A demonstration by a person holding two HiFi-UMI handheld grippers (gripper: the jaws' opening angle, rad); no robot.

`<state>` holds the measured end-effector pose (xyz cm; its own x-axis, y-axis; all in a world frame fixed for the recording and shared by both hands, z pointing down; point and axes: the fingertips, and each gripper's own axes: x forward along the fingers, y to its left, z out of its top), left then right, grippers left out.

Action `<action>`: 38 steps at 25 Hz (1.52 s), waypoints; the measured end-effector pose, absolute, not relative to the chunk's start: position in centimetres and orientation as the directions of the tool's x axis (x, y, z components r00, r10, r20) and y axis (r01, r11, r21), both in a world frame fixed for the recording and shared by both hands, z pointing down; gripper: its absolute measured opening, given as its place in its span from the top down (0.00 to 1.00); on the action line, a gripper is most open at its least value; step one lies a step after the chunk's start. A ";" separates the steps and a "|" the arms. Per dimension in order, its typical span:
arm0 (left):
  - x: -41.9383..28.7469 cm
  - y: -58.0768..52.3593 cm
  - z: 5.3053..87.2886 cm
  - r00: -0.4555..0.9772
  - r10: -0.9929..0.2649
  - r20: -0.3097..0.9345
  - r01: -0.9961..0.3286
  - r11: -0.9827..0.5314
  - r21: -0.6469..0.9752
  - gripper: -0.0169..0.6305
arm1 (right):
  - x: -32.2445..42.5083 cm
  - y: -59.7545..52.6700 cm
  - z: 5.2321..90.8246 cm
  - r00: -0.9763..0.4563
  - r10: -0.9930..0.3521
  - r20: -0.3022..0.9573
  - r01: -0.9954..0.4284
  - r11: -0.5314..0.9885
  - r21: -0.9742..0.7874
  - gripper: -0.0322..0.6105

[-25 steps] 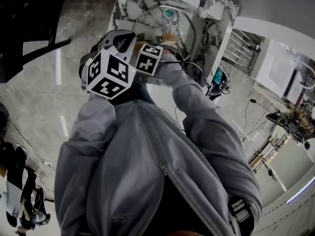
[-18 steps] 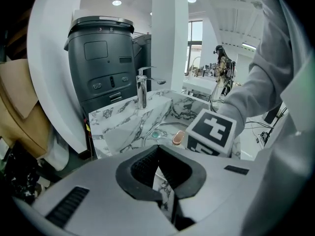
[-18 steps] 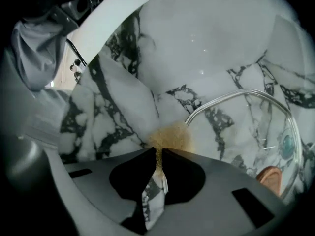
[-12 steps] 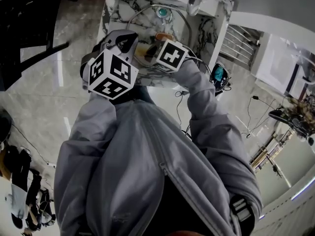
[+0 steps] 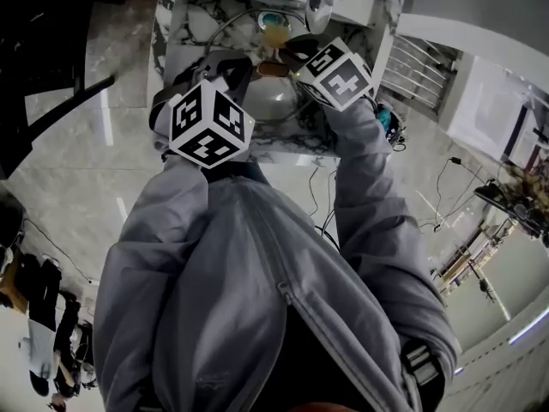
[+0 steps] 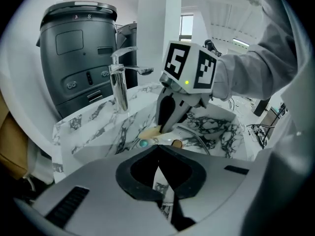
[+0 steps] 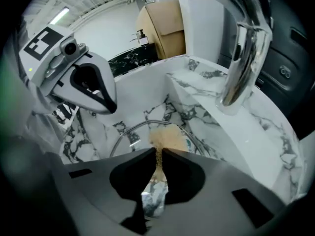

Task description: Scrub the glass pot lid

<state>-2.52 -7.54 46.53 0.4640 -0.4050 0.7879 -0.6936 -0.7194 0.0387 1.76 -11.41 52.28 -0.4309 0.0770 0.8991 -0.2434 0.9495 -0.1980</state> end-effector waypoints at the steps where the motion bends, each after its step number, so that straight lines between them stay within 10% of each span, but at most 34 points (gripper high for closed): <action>1: -2.1 -7.7 47.1 0.466 -0.393 0.793 -0.689 -0.724 0.046 0.95 | 1.9 -12.2 53.1 -0.425 0.059 0.903 -0.253 0.950 -0.181 0.86; 13: -1.5 -7.8 51.6 0.466 -0.331 0.821 -0.691 -0.715 0.104 0.95 | 1.5 -16.2 61.8 -0.296 -0.017 0.955 -0.163 0.986 -0.033 0.86; 24: -0.9 -6.8 50.9 0.481 -0.344 0.807 -0.685 -0.721 0.102 0.95 | 2.2 -9.8 58.6 -0.287 0.336 0.897 -0.118 0.917 -0.381 0.87; 38: 0.1 -4.0 49.9 0.486 -0.343 0.804 -0.667 -0.740 0.088 0.95 | 4.5 -4.7 55.5 -0.295 0.234 0.926 -0.109 0.955 -0.276 0.87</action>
<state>0.15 -3.98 49.95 0.4862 -0.3428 0.8038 -0.6672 -0.7397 0.0881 4.46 -4.72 55.50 -0.2955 0.2342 0.9262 -0.1087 0.9549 -0.2761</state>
